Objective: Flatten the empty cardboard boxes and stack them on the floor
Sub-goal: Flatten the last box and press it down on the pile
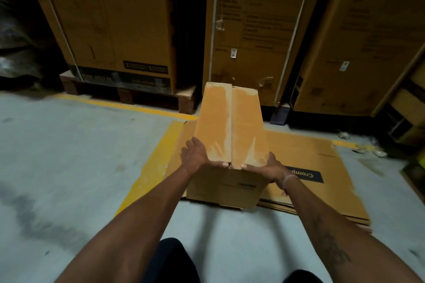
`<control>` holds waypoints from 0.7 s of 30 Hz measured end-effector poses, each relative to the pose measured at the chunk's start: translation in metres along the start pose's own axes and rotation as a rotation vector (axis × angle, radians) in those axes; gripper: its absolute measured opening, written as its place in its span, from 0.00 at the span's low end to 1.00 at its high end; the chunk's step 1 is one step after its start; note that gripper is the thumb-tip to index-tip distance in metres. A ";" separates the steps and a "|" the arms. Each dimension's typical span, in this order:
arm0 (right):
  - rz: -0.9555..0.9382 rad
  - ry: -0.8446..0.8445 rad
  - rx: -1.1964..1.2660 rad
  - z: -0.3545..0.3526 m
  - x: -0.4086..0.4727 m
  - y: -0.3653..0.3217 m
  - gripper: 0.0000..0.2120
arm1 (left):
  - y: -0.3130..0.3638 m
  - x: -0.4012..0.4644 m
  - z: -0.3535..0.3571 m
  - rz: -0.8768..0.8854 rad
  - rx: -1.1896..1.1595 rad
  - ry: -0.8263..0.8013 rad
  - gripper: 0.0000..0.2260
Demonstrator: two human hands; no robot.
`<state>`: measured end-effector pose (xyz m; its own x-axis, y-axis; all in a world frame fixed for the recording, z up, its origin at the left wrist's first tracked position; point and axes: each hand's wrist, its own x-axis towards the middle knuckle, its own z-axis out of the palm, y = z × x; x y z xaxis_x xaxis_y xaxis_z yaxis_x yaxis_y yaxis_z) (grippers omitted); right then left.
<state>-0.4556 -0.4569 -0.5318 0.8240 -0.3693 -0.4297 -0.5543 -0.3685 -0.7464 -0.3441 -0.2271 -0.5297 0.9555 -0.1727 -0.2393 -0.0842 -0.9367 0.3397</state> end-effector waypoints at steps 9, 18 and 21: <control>-0.163 0.098 -0.170 0.004 0.015 0.019 0.71 | -0.024 0.005 0.009 0.111 -0.067 0.051 0.64; -0.275 0.271 -0.060 0.008 -0.002 0.028 0.37 | -0.037 0.007 0.017 0.176 -0.145 0.025 0.67; -0.176 0.431 0.081 0.016 -0.011 0.027 0.37 | -0.037 0.006 0.020 0.167 -0.167 0.056 0.67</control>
<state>-0.4779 -0.4497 -0.5556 0.7713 -0.6340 -0.0551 -0.3853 -0.3963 -0.8334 -0.3407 -0.1999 -0.5614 0.9469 -0.2991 -0.1177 -0.1987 -0.8325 0.5171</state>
